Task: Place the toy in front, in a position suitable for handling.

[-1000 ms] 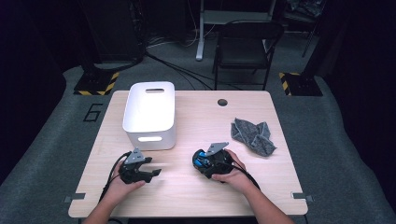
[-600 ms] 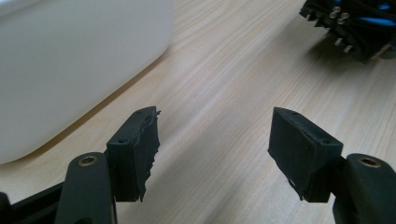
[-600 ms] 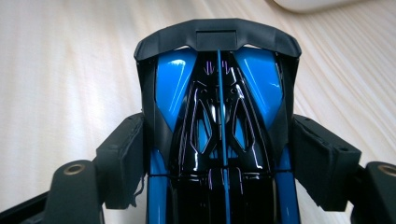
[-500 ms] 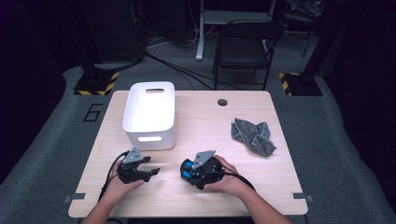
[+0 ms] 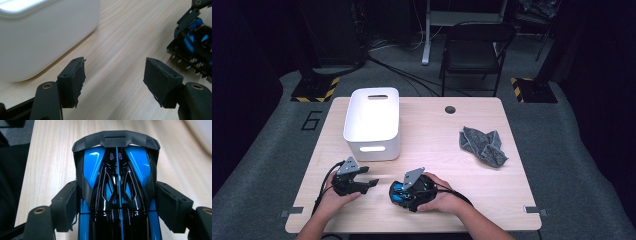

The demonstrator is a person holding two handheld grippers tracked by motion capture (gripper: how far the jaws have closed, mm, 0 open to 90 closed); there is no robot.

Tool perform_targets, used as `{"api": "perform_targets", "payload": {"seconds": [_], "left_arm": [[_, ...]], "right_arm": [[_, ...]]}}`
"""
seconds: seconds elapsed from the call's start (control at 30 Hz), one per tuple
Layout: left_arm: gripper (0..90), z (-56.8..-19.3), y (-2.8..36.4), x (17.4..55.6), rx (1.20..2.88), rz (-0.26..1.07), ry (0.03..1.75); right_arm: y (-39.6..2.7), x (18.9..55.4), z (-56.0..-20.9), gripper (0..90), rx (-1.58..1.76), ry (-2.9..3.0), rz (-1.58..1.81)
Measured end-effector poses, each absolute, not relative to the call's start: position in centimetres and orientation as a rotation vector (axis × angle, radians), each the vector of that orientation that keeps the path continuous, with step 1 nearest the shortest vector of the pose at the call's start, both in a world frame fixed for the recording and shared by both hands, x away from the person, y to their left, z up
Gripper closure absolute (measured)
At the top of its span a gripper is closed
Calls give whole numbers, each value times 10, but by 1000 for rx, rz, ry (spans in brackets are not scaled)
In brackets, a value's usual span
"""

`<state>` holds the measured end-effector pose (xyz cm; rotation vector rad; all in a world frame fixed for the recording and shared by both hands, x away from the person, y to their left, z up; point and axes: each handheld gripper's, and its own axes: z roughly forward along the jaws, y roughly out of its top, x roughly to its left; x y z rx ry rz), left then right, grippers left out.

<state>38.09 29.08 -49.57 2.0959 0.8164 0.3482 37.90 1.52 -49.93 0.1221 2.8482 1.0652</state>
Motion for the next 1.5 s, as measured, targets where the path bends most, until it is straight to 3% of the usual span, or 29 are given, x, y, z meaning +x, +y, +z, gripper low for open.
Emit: {"api": "perform_targets", "payload": {"seconds": [0.6,0.77,1.0,1.27,1.5], "left_arm": [[294,-497,290,377,2140,254,716],[284,-502,284,376,2184,248,694],[260,-500,283,374,2177,251,676],[242,-497,278,371,2175,222,632],[194,-491,270,368,2144,192,588]], "right_arm": [[20,381,-515,240,150,2889,1062],[19,379,-514,142,186,2875,1066],[15,379,-504,133,188,2847,1095],[-1,376,-495,132,207,2813,1063],[-29,371,-497,73,312,2803,1022]]}}
